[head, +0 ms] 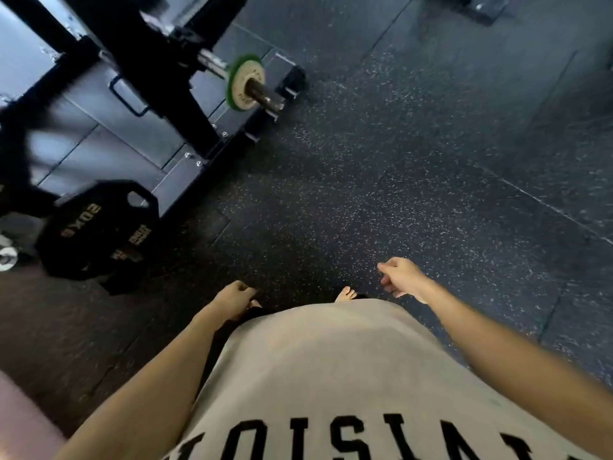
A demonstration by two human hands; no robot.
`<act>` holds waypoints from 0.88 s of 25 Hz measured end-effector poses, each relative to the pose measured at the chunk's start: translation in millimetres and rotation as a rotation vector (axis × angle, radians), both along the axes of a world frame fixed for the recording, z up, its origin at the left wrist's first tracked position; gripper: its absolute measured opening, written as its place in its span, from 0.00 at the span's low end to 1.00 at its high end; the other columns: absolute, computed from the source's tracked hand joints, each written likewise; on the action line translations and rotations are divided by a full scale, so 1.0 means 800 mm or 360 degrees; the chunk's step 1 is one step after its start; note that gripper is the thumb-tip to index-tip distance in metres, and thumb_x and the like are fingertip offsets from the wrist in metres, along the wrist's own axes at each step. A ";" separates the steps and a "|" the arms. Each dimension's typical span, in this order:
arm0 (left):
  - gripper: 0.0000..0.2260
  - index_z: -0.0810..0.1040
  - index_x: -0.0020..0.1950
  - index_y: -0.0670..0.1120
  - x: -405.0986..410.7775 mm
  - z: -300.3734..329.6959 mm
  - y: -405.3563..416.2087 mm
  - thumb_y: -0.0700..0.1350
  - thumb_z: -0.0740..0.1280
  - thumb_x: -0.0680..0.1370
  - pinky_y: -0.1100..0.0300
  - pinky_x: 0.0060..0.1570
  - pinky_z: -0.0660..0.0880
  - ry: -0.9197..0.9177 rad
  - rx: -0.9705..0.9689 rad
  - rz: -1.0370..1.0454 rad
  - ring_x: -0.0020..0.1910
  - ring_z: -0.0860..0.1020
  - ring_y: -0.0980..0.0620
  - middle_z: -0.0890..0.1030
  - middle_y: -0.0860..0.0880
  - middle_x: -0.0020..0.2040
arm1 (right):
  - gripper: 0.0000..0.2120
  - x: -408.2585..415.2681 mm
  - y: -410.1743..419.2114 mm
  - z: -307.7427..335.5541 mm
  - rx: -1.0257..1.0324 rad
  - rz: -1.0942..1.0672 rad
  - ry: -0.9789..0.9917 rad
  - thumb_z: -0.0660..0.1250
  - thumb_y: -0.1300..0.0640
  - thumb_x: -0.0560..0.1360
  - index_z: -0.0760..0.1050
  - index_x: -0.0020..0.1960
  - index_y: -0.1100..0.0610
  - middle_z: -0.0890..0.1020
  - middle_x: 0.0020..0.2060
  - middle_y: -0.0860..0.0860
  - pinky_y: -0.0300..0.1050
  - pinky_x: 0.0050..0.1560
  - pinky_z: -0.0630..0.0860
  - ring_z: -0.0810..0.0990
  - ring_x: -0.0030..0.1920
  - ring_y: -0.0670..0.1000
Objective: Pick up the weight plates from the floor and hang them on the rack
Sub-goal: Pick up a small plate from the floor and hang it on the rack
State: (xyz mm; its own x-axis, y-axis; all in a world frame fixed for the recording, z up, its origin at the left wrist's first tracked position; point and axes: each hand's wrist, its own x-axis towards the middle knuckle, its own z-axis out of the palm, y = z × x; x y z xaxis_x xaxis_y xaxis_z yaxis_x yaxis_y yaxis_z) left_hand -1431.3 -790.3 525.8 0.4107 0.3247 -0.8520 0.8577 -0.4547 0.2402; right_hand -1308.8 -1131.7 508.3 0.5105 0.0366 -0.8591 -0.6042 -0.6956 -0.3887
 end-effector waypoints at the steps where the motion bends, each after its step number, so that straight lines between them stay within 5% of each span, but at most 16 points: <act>1: 0.13 0.74 0.62 0.43 0.030 -0.002 -0.022 0.49 0.62 0.82 0.50 0.53 0.77 -0.0021 0.0007 -0.0051 0.52 0.79 0.45 0.79 0.44 0.53 | 0.10 0.016 -0.027 0.002 0.0003 0.0029 0.0017 0.61 0.51 0.82 0.73 0.54 0.58 0.78 0.37 0.54 0.43 0.32 0.71 0.75 0.34 0.52; 6: 0.15 0.74 0.65 0.45 0.154 -0.006 -0.089 0.50 0.63 0.81 0.56 0.51 0.72 -0.0063 0.0021 -0.0336 0.53 0.76 0.49 0.77 0.45 0.59 | 0.11 0.098 -0.117 0.006 0.0011 -0.0016 0.0018 0.60 0.51 0.82 0.72 0.54 0.59 0.78 0.39 0.54 0.43 0.31 0.70 0.74 0.35 0.51; 11: 0.16 0.72 0.67 0.46 0.271 -0.033 -0.124 0.51 0.62 0.82 0.52 0.49 0.79 0.0112 -0.0073 -0.0434 0.54 0.78 0.46 0.77 0.45 0.60 | 0.10 0.169 -0.163 -0.014 -0.0034 -0.0134 0.0138 0.58 0.53 0.83 0.72 0.54 0.60 0.77 0.39 0.55 0.42 0.32 0.71 0.74 0.36 0.53; 17: 0.15 0.73 0.65 0.45 0.476 -0.049 -0.175 0.50 0.61 0.82 0.54 0.49 0.77 0.0071 -0.0133 -0.0579 0.52 0.78 0.47 0.77 0.46 0.57 | 0.09 0.304 -0.225 -0.015 -0.0075 -0.0376 0.0169 0.59 0.53 0.83 0.71 0.48 0.58 0.78 0.39 0.55 0.45 0.38 0.76 0.77 0.36 0.53; 22: 0.12 0.73 0.61 0.45 0.668 -0.029 -0.231 0.49 0.61 0.82 0.58 0.37 0.74 -0.0038 -0.0091 -0.0781 0.40 0.77 0.48 0.80 0.44 0.47 | 0.08 0.465 -0.269 -0.001 -0.0078 -0.0687 -0.0009 0.61 0.54 0.82 0.73 0.51 0.59 0.78 0.37 0.55 0.45 0.34 0.76 0.74 0.32 0.52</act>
State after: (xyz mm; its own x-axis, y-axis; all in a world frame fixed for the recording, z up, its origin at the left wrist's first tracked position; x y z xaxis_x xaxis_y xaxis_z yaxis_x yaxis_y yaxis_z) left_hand -896.6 -975.1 502.8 0.5233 0.0411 -0.8511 0.5394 -0.7892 0.2935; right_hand -937.0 -1346.6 507.9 0.4745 -0.2219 -0.8518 -0.8419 -0.3969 -0.3656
